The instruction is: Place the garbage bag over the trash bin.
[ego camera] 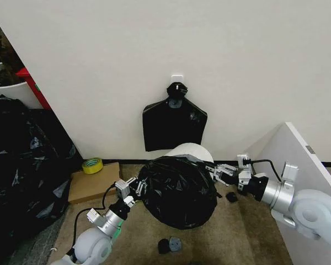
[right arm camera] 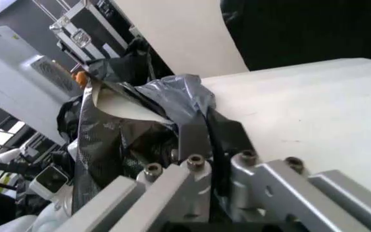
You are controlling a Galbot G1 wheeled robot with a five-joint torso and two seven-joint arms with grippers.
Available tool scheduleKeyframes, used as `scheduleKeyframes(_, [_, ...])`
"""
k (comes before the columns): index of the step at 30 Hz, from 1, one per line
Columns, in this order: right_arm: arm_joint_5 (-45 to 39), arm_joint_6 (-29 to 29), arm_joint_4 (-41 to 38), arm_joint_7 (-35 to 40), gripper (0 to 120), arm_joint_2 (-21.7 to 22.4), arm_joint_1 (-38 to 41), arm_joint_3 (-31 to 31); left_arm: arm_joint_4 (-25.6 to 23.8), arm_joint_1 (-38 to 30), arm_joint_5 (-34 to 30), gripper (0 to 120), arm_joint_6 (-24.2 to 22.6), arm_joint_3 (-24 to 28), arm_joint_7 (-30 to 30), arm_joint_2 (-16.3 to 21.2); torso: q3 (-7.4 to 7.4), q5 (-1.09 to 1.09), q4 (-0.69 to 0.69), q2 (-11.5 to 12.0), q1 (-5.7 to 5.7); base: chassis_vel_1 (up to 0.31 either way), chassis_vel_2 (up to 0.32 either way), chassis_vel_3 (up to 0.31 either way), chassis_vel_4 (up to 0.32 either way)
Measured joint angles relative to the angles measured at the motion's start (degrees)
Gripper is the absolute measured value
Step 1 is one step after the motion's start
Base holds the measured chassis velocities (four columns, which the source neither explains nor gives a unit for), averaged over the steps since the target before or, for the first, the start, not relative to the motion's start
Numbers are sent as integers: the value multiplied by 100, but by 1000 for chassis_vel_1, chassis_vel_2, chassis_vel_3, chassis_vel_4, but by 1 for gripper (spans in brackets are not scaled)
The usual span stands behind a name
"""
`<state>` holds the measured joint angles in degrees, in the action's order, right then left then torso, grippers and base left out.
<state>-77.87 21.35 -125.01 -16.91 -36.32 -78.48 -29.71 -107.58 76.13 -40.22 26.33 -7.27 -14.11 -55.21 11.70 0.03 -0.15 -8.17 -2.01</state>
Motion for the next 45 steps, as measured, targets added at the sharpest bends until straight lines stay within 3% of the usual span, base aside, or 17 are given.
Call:
scheduleKeyframes(24, [1036,-455,540,543,0,-261,497,412,-81,-102,82,1,-45,113,-199,47,0,0,0,0,0,0,0,0,0])
scheduleKeyframes(38, [1532,-548,652,301,0,-258,404,447,-80,-79,166,1,-65,120,-238,63,0,0,0,0,0,0,0,0,0])
scheduleKeyframes(43, [1358,-644,575,134,21,-258,165,217,-54,-69,106,1,-100,102,-213,95,0,-1,0,0,0,0,0,0,0])
scheduleKeyframes(45, [1343,-659,580,112,23,-252,135,183,-48,-74,106,1,-101,103,-214,98,0,0,0,0,0,0,0,0,0])
